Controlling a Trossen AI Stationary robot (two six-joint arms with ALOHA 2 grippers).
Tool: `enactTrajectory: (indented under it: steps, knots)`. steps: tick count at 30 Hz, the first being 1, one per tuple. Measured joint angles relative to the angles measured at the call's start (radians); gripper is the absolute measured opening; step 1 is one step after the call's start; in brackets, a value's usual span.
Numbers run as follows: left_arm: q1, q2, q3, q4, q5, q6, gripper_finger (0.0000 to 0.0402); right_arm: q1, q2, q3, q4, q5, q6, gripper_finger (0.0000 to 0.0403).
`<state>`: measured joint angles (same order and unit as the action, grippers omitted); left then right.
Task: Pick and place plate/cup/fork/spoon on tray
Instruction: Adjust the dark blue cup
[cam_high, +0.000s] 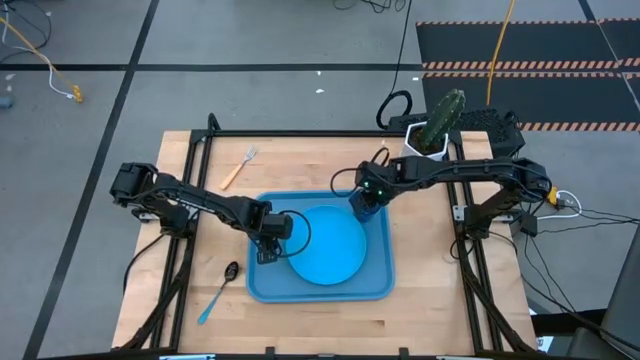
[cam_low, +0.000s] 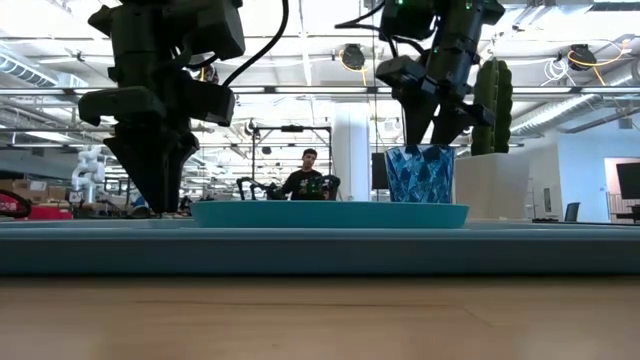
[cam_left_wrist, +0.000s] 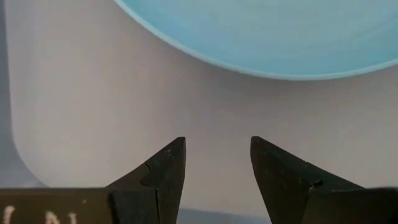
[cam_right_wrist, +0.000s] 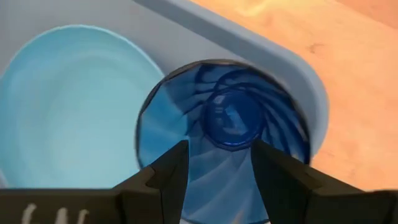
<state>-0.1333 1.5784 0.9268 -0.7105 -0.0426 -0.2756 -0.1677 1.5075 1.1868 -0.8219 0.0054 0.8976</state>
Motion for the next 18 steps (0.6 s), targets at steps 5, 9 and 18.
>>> enactTrajectory:
  steps: [5,9,18]
  knots:
    - [0.000,0.000,0.000,-0.001,0.005,-0.006,0.0184,-0.010,0.000,-0.006,0.001,0.046,-0.001,0.0167]
    - [0.000,0.000,0.000,-0.002,0.017,-0.016,0.0184,-0.020,0.000,-0.006,0.002,0.048,-0.001,0.0167]
    - [-0.002,0.000,0.000,-0.006,0.018,-0.025,0.0184,-0.035,0.000,-0.006,-0.009,0.080,-0.020,0.0167]
